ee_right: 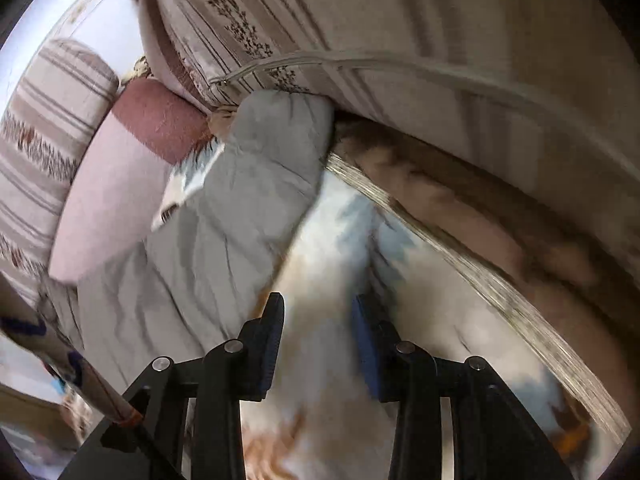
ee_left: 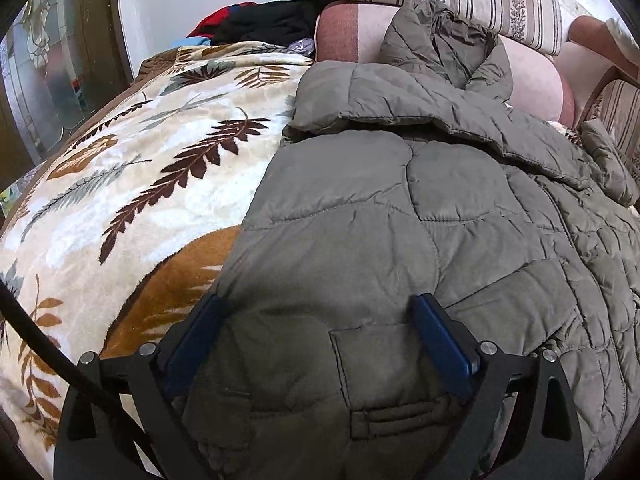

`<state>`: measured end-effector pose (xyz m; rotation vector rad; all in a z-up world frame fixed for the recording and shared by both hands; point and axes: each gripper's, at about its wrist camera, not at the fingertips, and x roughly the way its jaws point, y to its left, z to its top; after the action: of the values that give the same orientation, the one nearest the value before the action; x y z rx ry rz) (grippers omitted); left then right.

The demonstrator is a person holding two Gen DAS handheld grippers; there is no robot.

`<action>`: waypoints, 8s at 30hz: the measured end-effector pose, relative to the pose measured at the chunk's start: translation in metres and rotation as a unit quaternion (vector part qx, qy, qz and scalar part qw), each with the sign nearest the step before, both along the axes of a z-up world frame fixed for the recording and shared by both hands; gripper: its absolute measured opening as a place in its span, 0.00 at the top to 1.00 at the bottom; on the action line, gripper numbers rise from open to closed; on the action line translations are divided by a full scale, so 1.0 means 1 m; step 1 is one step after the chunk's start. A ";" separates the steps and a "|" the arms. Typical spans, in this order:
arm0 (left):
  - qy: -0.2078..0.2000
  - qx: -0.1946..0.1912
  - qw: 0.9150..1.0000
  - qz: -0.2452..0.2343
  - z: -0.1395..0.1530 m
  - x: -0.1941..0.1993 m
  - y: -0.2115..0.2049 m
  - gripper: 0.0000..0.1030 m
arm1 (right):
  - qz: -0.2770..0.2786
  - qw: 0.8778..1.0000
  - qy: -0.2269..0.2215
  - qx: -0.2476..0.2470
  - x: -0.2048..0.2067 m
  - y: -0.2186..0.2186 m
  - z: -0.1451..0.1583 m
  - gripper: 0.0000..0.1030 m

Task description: Fold large clothes

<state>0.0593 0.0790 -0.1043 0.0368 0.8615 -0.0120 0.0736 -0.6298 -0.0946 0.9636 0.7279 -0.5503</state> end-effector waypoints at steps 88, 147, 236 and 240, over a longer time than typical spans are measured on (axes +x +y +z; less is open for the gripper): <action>-0.003 -0.067 0.997 -0.023 0.006 -0.007 0.015 0.02 | 0.492 0.830 -0.002 -0.262 0.082 0.556 0.105 0.26; 0.048 -0.105 0.993 -0.004 0.087 -0.030 0.044 0.29 | 0.323 0.923 -0.018 -0.210 -0.146 0.338 0.111 0.25; 0.027 -0.239 0.971 0.005 0.032 0.070 0.084 0.08 | 0.454 0.860 0.068 -0.225 0.060 0.539 0.096 0.72; 0.009 -0.203 0.979 -0.005 0.038 0.064 0.072 0.08 | 0.385 0.865 0.032 -0.319 0.087 0.528 0.140 0.42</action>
<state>0.1234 0.1513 -0.0663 -0.3429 0.8633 -0.1987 0.1610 -0.1023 0.0455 -0.0063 0.8418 -0.0818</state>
